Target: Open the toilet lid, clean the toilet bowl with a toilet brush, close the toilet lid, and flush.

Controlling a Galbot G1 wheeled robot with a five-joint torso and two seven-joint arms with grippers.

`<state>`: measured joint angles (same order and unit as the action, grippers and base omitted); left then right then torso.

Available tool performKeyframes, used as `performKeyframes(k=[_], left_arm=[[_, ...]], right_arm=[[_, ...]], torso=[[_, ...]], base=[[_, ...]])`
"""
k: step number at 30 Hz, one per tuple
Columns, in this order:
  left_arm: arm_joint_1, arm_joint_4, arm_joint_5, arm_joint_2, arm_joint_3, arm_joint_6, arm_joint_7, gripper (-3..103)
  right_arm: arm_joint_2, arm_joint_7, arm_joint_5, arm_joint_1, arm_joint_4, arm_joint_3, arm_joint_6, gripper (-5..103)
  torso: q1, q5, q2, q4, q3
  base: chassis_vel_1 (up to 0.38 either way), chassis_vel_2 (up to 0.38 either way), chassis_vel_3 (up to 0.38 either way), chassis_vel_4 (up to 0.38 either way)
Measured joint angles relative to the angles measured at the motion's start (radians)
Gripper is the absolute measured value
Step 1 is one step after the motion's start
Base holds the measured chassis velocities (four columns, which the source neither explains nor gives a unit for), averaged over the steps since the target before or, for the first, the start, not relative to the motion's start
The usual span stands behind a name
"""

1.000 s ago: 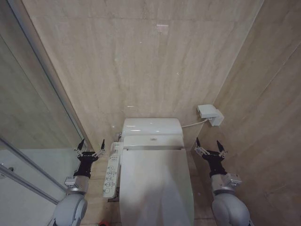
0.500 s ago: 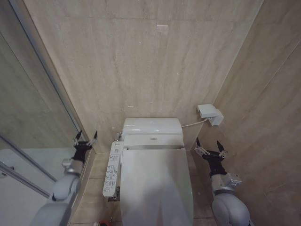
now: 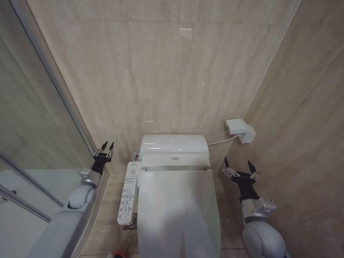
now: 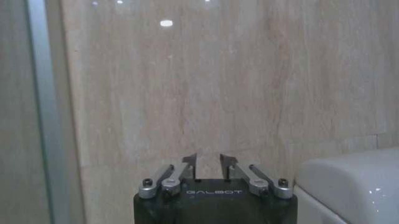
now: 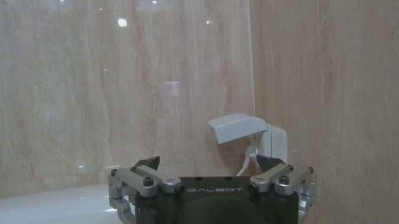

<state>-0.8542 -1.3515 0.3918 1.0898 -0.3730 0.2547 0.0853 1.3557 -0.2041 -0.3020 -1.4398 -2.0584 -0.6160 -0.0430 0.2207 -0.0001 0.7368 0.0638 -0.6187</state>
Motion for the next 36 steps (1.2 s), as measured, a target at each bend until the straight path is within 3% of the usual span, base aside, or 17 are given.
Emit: performKeyframes(k=[5,6,17,36], left_arm=[[0.051,0.040,0.008,-0.020,0.053,0.005,0.018,32],[0.058,0.046,0.008,-0.020,0.063,0.007,0.023,4],[0.104,0.109,-0.001,-0.027,0.136,0.042,0.065,0],[0.133,0.243,-0.148,-0.055,0.177,0.152,0.165,0]], right_arm=[[0.000,0.000,0.000,0.000,0.000,0.000,0.000,100],[0.000,0.000,0.000,0.000,0.000,0.000,0.000,100],[0.000,0.000,0.000,0.000,0.000,0.000,0.000,100],[0.000,0.000,0.000,0.000,0.000,0.000,0.000,100]], torso=[[0.000,0.0002,0.000,0.0000,0.000],[0.000,0.0001,0.000,0.0001,0.000],[0.000,0.0001,0.000,0.0001,0.000],[0.000,0.0000,0.000,0.0001,0.000]], base=[[0.000,0.000,0.000,0.000],[0.000,0.000,0.000,0.000],[0.000,0.000,0.000,0.000],[0.000,0.000,0.000,0.000]])
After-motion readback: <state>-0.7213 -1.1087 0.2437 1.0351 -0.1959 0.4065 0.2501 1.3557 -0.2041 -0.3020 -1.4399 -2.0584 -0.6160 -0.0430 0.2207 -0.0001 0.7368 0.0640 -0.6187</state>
